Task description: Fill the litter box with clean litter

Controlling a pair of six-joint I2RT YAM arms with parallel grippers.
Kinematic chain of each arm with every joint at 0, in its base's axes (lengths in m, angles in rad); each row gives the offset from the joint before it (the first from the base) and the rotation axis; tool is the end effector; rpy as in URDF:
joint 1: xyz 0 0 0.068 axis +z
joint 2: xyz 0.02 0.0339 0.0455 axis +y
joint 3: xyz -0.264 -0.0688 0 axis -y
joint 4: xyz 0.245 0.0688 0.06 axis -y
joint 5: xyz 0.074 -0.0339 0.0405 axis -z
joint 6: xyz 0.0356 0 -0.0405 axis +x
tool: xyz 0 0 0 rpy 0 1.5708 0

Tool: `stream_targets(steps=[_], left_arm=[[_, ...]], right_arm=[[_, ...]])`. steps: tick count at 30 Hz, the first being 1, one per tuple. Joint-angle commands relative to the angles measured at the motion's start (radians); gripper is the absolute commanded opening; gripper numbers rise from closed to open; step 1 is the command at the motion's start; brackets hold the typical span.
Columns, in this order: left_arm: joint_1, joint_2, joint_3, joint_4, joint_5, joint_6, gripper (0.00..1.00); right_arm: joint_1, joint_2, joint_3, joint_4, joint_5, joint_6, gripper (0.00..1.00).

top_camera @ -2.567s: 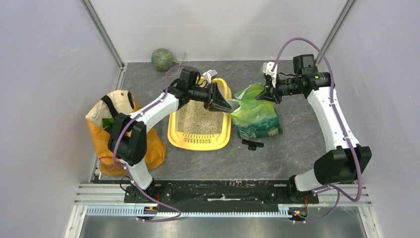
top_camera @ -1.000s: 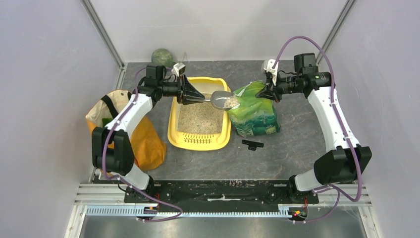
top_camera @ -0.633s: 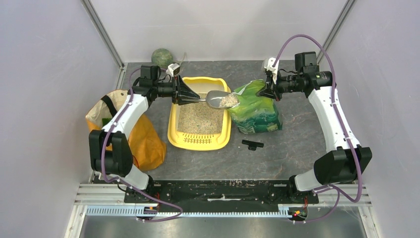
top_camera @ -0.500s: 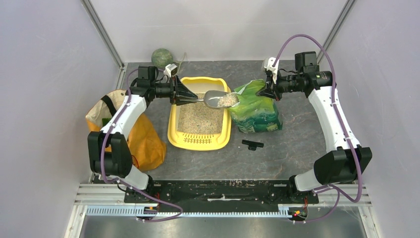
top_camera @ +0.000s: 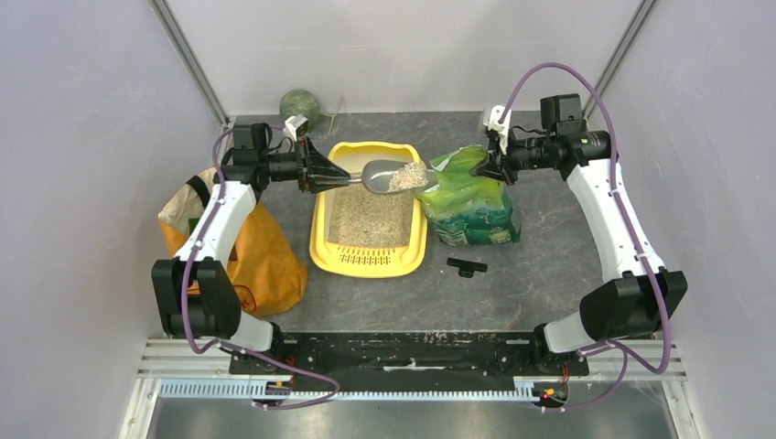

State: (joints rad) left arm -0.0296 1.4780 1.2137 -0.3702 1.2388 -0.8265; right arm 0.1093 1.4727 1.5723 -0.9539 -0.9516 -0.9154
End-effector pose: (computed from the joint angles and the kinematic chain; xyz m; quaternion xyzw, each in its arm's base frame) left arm 0.3155 -0.0430 0.3195 -0.0405 0.7713 -0.6238 0.1192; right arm 0.2892 0.0609 0.3889 -0.5481 0.6469 0.2723 0.4550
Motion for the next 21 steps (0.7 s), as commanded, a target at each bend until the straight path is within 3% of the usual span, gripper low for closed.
stream_targets(steps=[1, 11, 17, 21], left_arm=[[0.051, -0.066, -0.013, 0.066, 0.091, -0.052, 0.02], [0.187, -0.117, -0.061, 0.09, 0.128, -0.086, 0.02], [0.213, -0.093, 0.06, -0.4, 0.001, 0.331, 0.02], [0.213, -0.092, 0.103, -0.517, -0.139, 0.448, 0.02]], right_arm=[[0.021, -0.02, 0.087, 0.109, -0.05, 0.018, 0.0], [0.047, -0.013, 0.089, 0.12, -0.033, 0.023, 0.0], [0.047, -0.015, 0.086, 0.121, -0.026, 0.022, 0.0], [0.047, -0.018, 0.083, 0.122, -0.018, 0.015, 0.0]])
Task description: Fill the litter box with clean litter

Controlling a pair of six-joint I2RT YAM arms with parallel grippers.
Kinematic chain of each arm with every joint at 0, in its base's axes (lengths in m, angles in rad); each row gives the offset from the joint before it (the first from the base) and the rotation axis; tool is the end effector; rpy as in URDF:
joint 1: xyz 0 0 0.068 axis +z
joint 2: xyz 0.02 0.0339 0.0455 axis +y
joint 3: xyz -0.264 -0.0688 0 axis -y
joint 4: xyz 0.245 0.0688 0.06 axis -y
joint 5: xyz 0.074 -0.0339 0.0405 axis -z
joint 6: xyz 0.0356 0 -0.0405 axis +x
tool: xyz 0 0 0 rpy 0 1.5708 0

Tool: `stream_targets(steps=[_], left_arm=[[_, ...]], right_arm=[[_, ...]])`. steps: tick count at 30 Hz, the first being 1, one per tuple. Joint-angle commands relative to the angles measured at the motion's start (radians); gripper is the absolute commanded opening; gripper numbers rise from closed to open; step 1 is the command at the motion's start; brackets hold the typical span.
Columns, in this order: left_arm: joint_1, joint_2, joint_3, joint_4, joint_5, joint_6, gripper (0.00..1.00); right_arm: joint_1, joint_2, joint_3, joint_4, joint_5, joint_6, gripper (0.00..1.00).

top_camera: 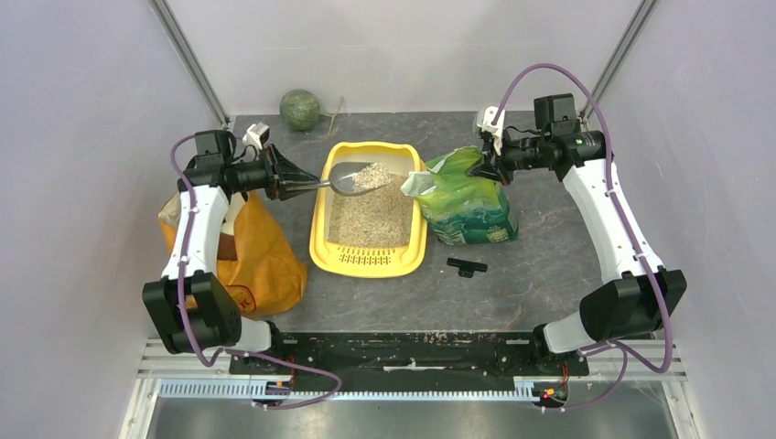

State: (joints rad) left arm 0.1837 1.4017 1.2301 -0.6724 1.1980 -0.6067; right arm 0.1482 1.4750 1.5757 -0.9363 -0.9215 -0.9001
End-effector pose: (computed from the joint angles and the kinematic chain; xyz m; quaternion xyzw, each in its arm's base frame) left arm 0.2863 0.0195 0.3260 -0.1122 0.7896 -0.5769 0.1764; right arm 0.2891 0.0718 0.3898 -0.5567 0.6437 0.2677 0.4518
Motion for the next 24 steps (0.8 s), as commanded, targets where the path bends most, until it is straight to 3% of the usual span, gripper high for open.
stream_targets(steps=[1, 10, 24], left_arm=[[-0.001, -0.02, 0.097, -0.232, -0.139, 0.243, 0.02], [-0.068, -0.029, 0.171, -0.324, -0.428, 0.323, 0.02], [-0.504, -0.114, 0.246, -0.289, -1.012, 0.489, 0.02]], right_arm=[[0.008, -0.021, 0.076, 0.103, -0.046, -0.001, 0.0], [0.008, -0.03, 0.06, 0.112, -0.022, -0.003, 0.0], [0.007, -0.055, 0.034, 0.124, -0.01, 0.002, 0.0]])
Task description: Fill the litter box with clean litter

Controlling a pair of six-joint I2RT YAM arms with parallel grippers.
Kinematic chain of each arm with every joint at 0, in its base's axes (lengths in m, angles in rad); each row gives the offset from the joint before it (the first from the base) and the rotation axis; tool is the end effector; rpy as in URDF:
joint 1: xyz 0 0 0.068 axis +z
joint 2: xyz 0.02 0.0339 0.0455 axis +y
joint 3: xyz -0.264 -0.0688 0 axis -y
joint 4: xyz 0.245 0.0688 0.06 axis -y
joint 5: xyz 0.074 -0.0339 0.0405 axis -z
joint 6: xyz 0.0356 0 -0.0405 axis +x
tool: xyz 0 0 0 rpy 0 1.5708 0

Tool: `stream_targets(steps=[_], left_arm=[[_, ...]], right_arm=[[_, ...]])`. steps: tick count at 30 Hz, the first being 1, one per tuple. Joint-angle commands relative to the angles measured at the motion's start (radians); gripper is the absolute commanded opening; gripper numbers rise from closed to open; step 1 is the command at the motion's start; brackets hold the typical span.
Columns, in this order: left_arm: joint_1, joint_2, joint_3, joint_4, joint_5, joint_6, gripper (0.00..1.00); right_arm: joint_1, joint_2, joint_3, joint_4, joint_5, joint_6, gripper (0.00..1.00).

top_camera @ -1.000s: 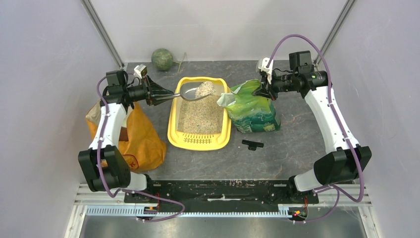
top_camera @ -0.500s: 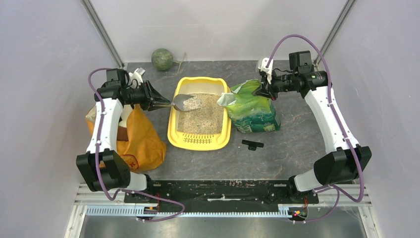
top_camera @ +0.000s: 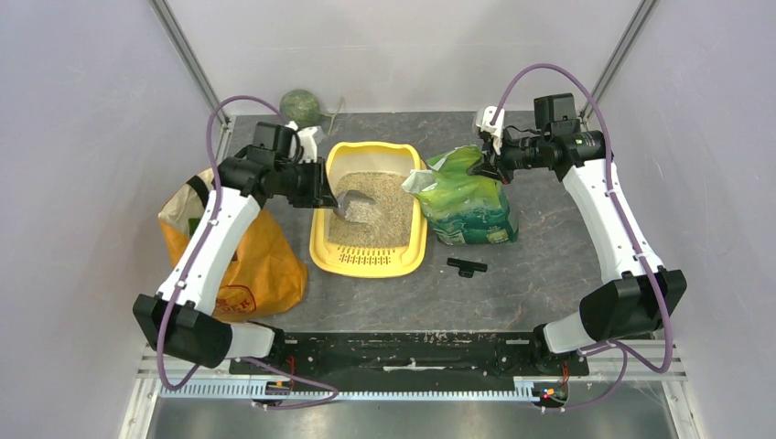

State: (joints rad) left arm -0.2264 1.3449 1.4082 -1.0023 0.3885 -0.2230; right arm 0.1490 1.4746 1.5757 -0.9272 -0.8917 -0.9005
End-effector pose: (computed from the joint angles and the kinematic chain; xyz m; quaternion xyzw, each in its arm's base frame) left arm 0.2550 -0.0726 0.3599 0.0616 0.9325 -0.2468 0.2563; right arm 0.2902 0.0716 0.3898 -0.5568 0.6487 0.2532 0.4527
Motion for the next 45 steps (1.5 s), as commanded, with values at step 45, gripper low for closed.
stream_targets(steps=[45], left_arm=[[-0.085, 0.27, 0.578, -0.147, 0.451, 0.366, 0.02]], right_arm=[[0.007, -0.103, -0.012, 0.109, -0.052, -0.05, 0.0]])
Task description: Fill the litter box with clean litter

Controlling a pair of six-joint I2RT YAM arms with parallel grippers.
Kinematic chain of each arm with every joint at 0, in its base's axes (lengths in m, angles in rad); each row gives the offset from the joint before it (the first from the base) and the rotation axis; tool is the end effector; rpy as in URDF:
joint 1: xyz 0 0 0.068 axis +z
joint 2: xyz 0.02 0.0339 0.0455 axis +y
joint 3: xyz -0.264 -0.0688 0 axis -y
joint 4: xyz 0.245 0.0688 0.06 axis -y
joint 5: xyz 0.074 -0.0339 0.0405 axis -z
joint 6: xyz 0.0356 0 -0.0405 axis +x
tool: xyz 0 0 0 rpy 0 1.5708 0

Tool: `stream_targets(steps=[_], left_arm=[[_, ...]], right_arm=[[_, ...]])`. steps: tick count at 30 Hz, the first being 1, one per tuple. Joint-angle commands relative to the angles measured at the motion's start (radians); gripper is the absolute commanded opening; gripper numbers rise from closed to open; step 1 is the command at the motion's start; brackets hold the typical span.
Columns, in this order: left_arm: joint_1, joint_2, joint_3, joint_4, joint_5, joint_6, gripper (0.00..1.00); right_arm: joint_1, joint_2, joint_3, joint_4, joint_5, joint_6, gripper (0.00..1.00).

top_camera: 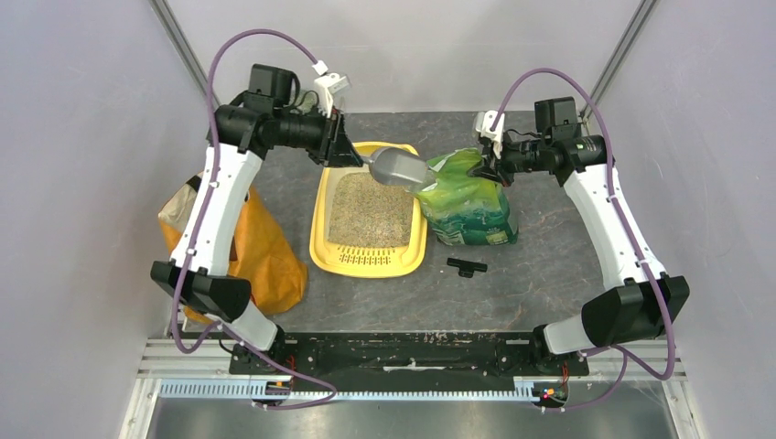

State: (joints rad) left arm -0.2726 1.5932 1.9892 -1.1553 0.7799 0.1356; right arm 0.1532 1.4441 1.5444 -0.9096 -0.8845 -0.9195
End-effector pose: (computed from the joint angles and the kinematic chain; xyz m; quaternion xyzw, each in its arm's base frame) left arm 0.2830 -0.1051 0.4589 0.3192 0.8018 -0.3734 0.3403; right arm 0.2834 0.0716 0.3897 -0.5655 0.6400 0.2430 0.4600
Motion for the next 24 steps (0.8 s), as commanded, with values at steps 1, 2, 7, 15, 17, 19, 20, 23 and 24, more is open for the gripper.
stream_targets(steps=[1, 2, 7, 15, 17, 19, 20, 23, 24], left_arm=[[-0.045, 0.03, -0.002, 0.006, 0.051, 0.007, 0.02], [-0.05, 0.036, 0.001, 0.006, 0.036, 0.007, 0.02], [-0.076, 0.081, 0.004, -0.024, -0.006, 0.05, 0.02], [-0.171, 0.2, 0.094, -0.044, -0.073, -0.037, 0.02], [-0.206, 0.211, 0.092, 0.018, -0.199, -0.168, 0.02], [-0.231, 0.218, 0.077, 0.09, -0.303, -0.28, 0.02], [-0.242, 0.225, 0.077, 0.106, -0.342, -0.339, 0.02], [-0.284, 0.263, 0.082, 0.127, -0.393, -0.431, 0.02], [-0.302, 0.276, 0.085, 0.127, -0.418, -0.442, 0.02]], right_arm=[[0.003, -0.073, 0.017, 0.09, -0.058, -0.033, 0.0], [0.003, -0.075, 0.016, 0.089, -0.057, -0.033, 0.0], [0.003, -0.076, 0.013, 0.091, -0.06, -0.04, 0.0], [0.003, -0.068, 0.008, 0.092, -0.068, -0.054, 0.0], [0.002, -0.064, 0.01, 0.096, -0.07, -0.051, 0.0], [0.003, -0.06, 0.018, 0.101, -0.072, -0.041, 0.0], [0.003, -0.058, 0.022, 0.103, -0.071, -0.04, 0.0], [0.003, -0.048, 0.032, 0.113, -0.07, -0.037, 0.0], [0.003, -0.044, 0.035, 0.113, -0.071, -0.037, 0.0]])
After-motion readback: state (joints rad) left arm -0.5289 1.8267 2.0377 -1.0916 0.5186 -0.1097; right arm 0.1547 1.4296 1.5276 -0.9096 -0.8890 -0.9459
